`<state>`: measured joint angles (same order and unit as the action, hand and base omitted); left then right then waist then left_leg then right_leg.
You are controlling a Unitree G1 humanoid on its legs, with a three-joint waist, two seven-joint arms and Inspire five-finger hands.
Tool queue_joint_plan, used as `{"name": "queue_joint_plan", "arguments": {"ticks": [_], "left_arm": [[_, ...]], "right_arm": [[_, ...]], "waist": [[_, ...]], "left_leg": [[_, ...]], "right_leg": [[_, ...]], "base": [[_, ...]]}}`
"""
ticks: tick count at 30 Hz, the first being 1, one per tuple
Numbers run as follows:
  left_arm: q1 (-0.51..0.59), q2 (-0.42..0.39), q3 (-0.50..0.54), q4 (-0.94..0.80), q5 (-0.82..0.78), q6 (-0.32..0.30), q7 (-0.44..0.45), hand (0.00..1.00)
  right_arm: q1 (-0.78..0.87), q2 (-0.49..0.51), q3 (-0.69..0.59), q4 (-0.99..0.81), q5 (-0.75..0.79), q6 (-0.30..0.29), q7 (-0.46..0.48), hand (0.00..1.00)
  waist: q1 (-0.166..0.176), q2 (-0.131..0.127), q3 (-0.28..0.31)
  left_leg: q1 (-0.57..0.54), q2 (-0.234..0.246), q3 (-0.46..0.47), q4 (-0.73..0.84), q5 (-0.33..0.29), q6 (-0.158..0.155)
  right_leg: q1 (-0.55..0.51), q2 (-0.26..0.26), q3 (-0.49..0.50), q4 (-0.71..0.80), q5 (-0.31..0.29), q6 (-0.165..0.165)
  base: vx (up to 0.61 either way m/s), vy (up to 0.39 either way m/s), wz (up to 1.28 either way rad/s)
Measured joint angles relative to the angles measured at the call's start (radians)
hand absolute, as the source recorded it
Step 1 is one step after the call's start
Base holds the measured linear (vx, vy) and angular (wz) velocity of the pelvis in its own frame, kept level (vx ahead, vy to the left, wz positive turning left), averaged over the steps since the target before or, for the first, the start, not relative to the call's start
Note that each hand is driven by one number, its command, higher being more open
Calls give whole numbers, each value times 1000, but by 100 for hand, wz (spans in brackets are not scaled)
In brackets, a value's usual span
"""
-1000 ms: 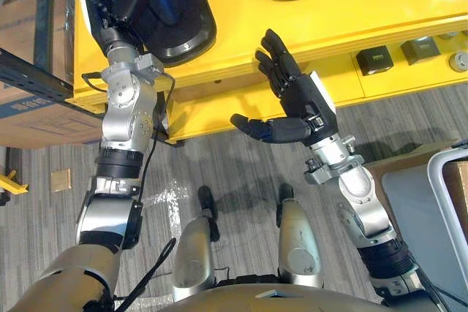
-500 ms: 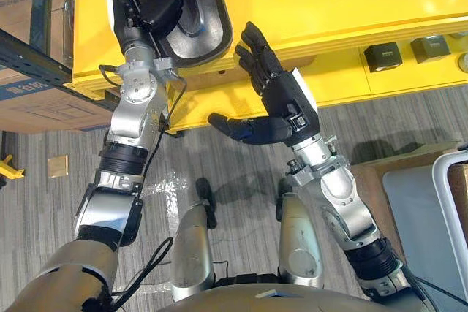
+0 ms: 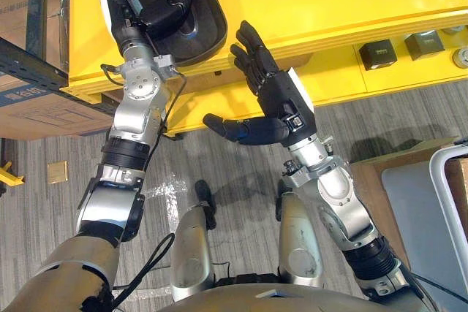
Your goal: Walk over and take three plastic housings, then place them on the shelf
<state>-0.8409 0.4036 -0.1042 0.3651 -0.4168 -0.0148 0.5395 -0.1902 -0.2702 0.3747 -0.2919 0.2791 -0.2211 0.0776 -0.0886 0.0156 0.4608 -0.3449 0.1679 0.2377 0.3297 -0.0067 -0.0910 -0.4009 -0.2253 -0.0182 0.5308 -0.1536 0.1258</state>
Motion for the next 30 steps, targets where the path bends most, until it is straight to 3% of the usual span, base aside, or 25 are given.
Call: {"name": "queue_joint_plan", "arguments": {"ticks": [6,14,19,23,30], "left_arm": [[-2,0,0,5,-1,22,66,100],[-1,9,26,16,-3,91,104,100],[-1,77,50,0,-6,142,105,100],[27,79,98,-18,-53,151,134,100],[32,75,92,-27,-95,134,66,100]], "right_arm": [[29,2,21,1,-1,0,0,100],[125,2,23,4,-1,0,2,100],[157,2,9,4,-1,0,14,100],[193,2,26,4,-39,0,19,100],[215,3,41,4,-39,0,19,100]], "waist": [[-9,1,-1],[-21,2,-2],[-24,3,-3],[-24,7,-5],[-24,7,-5]], "left_leg": [[24,-5,1,-22,14,0],[136,-21,-10,-207,105,-7],[162,-22,0,-271,139,-3],[195,-27,-11,-302,148,-2],[196,-30,-18,-302,149,-1]], "right_leg": [[13,-1,0,1,0,0],[94,8,-35,-89,17,-7],[110,19,-35,-139,49,-5],[150,20,-45,-169,50,-5],[164,18,-52,-186,55,-4]], "base": [[0,0,0],[10,-24,6],[44,0,-5],[39,-4,5],[5,-1,3]]}}
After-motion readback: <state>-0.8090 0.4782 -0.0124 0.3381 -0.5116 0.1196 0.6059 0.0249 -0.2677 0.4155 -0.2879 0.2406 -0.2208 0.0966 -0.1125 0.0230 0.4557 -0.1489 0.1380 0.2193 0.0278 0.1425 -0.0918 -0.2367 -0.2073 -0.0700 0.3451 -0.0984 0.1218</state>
